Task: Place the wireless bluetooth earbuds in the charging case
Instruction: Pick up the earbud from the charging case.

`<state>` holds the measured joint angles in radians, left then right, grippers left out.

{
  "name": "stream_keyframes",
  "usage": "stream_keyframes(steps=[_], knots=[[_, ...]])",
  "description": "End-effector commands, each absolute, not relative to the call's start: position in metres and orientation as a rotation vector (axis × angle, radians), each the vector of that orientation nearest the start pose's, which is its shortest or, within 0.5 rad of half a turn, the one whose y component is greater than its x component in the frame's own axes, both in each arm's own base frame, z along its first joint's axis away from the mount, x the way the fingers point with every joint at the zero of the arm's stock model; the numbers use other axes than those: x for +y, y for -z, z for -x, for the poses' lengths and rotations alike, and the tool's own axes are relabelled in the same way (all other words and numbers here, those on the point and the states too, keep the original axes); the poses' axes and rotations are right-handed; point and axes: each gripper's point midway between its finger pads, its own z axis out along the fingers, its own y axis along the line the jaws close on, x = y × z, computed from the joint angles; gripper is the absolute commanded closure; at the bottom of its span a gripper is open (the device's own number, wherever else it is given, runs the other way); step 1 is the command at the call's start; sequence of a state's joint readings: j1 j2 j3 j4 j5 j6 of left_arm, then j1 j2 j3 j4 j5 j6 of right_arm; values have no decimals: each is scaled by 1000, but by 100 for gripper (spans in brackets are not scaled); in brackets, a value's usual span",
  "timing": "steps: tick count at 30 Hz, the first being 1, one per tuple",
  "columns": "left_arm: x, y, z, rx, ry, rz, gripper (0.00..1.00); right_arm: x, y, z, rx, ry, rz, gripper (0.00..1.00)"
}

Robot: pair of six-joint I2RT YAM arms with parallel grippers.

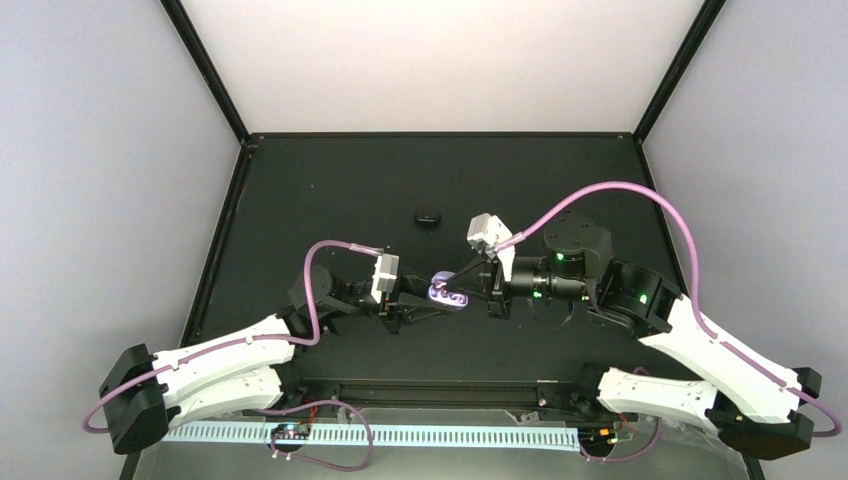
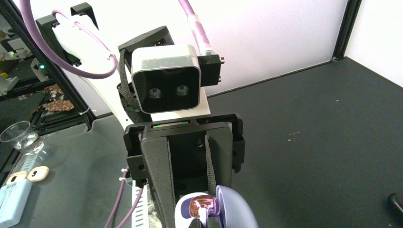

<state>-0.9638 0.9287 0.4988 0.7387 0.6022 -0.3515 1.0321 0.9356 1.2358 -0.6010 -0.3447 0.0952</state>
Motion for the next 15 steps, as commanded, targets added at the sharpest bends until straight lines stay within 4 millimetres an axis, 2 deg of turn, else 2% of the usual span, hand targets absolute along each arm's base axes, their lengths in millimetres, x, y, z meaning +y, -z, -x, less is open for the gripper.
stream_keyframes(steps=[1,15], knots=[[-309,-367,-96,1034,1464,-942,98,291,-388,-101,1645,-1112,1127,99],[-310,-367,-96,1036,1463,-941,99,296,-390,-99,1637,-1140,1121,99]])
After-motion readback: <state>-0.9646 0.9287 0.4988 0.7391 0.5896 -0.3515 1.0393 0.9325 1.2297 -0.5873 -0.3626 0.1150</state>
